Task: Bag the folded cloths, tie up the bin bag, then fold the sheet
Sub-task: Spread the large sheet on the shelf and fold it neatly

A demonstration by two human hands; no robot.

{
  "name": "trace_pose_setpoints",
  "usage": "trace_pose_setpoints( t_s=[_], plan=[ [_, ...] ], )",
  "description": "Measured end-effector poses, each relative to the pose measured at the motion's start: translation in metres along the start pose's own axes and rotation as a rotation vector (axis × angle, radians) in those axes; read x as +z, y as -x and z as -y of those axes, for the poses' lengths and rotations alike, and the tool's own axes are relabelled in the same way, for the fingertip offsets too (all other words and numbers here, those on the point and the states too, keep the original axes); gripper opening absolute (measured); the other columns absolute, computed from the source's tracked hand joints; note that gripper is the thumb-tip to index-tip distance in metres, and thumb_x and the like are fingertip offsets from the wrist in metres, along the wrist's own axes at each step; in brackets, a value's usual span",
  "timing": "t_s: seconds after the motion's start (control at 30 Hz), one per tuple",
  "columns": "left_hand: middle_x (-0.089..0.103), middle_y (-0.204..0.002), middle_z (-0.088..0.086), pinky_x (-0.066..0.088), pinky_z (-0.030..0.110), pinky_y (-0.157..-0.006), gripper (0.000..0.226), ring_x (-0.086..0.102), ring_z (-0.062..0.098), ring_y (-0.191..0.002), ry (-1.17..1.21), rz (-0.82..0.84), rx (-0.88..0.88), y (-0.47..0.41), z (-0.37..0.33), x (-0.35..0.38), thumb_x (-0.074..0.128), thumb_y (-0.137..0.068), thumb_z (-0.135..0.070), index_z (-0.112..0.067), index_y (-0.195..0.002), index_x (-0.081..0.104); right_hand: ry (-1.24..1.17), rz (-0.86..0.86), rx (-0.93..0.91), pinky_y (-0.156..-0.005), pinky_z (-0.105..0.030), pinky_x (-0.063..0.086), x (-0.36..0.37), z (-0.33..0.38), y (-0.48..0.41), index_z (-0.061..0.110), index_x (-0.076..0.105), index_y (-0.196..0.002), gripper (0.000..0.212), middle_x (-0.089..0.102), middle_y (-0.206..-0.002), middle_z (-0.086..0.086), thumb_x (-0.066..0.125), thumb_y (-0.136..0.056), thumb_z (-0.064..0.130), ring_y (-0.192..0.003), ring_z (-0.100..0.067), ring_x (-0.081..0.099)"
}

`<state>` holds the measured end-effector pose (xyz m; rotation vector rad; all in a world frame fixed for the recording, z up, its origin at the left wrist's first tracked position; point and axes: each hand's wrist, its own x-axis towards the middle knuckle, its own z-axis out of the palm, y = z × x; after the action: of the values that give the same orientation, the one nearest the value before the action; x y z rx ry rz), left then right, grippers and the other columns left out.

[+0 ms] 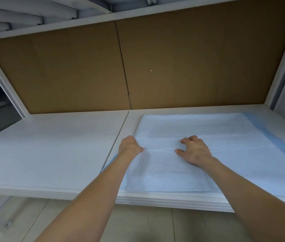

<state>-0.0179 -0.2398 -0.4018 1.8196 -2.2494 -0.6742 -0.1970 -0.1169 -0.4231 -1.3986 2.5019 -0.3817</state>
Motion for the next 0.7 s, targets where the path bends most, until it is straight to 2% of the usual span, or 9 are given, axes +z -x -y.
trace_pose_setpoints(
  t_s=[0.07, 0.13, 0.2, 0.27, 0.33, 0.37, 0.47, 0.63, 0.7],
  plan=[
    [0.058, -0.112, 0.010, 0.045, 0.030, -0.075, 0.040, 0.059, 0.027, -0.108, 0.096, 0.041, -0.039, -0.005, -0.001, -0.003, 0.073, -0.080, -0.023, -0.005, -0.107, 0.051, 0.004, -0.005, 0.001, -0.113, -0.036, 0.030, 0.000, 0.000, -0.001, 0.025, 0.038, -0.143, 0.060, 0.032, -0.146, -0.003, 0.049, -0.091, 0.053, -0.136, -0.024, 0.031],
    [0.054, -0.095, 0.010, 0.042, 0.029, -0.065, 0.034, 0.060, 0.029, -0.091, 0.200, 0.083, -0.067, -0.010, 0.000, -0.005, 0.074, -0.078, -0.018, -0.006, -0.094, 0.047, -0.007, -0.004, 0.002, -0.112, -0.036, 0.030, -0.001, 0.000, -0.002, 0.025, 0.038, -0.143, 0.060, 0.032, -0.146, -0.003, 0.049, -0.092, 0.053, -0.135, -0.024, 0.031],
    [0.046, -0.071, 0.007, 0.035, 0.026, -0.051, 0.030, 0.048, 0.023, -0.059, 0.306, 0.099, -0.096, -0.011, 0.000, -0.008, 0.071, -0.078, -0.014, -0.007, -0.077, 0.042, -0.029, -0.002, 0.006, -0.112, -0.036, 0.031, -0.004, 0.000, -0.001, 0.026, 0.039, -0.143, 0.059, 0.032, -0.146, -0.002, 0.048, -0.092, 0.053, -0.136, -0.023, 0.031],
    [0.036, -0.059, 0.006, 0.028, 0.025, -0.044, 0.033, 0.033, 0.019, -0.047, 0.381, 0.104, -0.136, -0.012, -0.001, -0.010, 0.067, -0.079, -0.011, -0.008, -0.068, 0.036, -0.046, -0.009, 0.006, -0.111, -0.036, 0.032, -0.006, 0.000, -0.001, 0.026, 0.039, -0.143, 0.058, 0.032, -0.146, -0.001, 0.048, -0.092, 0.053, -0.136, -0.023, 0.031],
    [0.041, -0.063, 0.009, 0.032, 0.025, -0.047, 0.024, 0.038, 0.021, -0.051, 0.449, 0.111, -0.131, -0.008, -0.004, -0.014, 0.066, -0.080, -0.011, -0.003, -0.076, 0.044, -0.057, -0.020, 0.004, -0.111, -0.036, 0.032, -0.008, 0.001, 0.000, 0.027, 0.039, -0.143, 0.058, 0.032, -0.147, -0.001, 0.048, -0.092, 0.053, -0.135, -0.023, 0.031],
    [0.050, -0.071, 0.013, 0.038, 0.026, -0.052, 0.021, 0.045, 0.024, -0.057, 0.507, 0.115, -0.122, -0.008, -0.004, -0.015, 0.065, -0.079, -0.010, 0.001, -0.087, 0.050, -0.062, -0.026, 0.003, -0.110, -0.036, 0.032, -0.010, 0.001, 0.001, 0.027, 0.039, -0.143, 0.058, 0.032, -0.147, -0.001, 0.048, -0.092, 0.053, -0.135, -0.023, 0.031],
    [0.063, -0.103, 0.022, 0.048, 0.034, -0.070, 0.035, 0.059, 0.033, -0.082, 0.627, 0.153, -0.072, -0.006, -0.003, -0.017, 0.059, -0.080, -0.004, 0.007, -0.113, 0.056, -0.078, -0.036, 0.000, -0.110, -0.037, 0.032, -0.014, 0.004, 0.002, 0.027, 0.039, -0.142, 0.058, 0.031, -0.147, -0.001, 0.049, -0.092, 0.053, -0.136, -0.023, 0.031],
    [0.060, -0.100, 0.018, 0.049, 0.031, -0.066, 0.031, 0.060, 0.030, -0.076, 0.633, 0.219, 0.004, -0.004, 0.000, -0.016, 0.048, -0.090, -0.006, 0.007, -0.119, 0.053, -0.084, -0.043, 0.004, -0.113, -0.037, 0.030, -0.011, 0.005, 0.003, 0.026, 0.038, -0.143, 0.058, 0.032, -0.146, -0.003, 0.048, -0.092, 0.053, -0.135, -0.024, 0.032],
    [0.060, -0.102, 0.017, 0.048, 0.031, -0.069, 0.033, 0.060, 0.030, -0.081, 0.559, 0.251, 0.006, -0.005, 0.004, -0.012, 0.045, -0.093, -0.012, 0.004, -0.121, 0.051, -0.068, -0.037, 0.007, -0.114, -0.037, 0.027, -0.006, 0.005, 0.003, 0.026, 0.038, -0.143, 0.058, 0.033, -0.146, -0.003, 0.046, -0.093, 0.053, -0.136, -0.024, 0.032]
  ],
)
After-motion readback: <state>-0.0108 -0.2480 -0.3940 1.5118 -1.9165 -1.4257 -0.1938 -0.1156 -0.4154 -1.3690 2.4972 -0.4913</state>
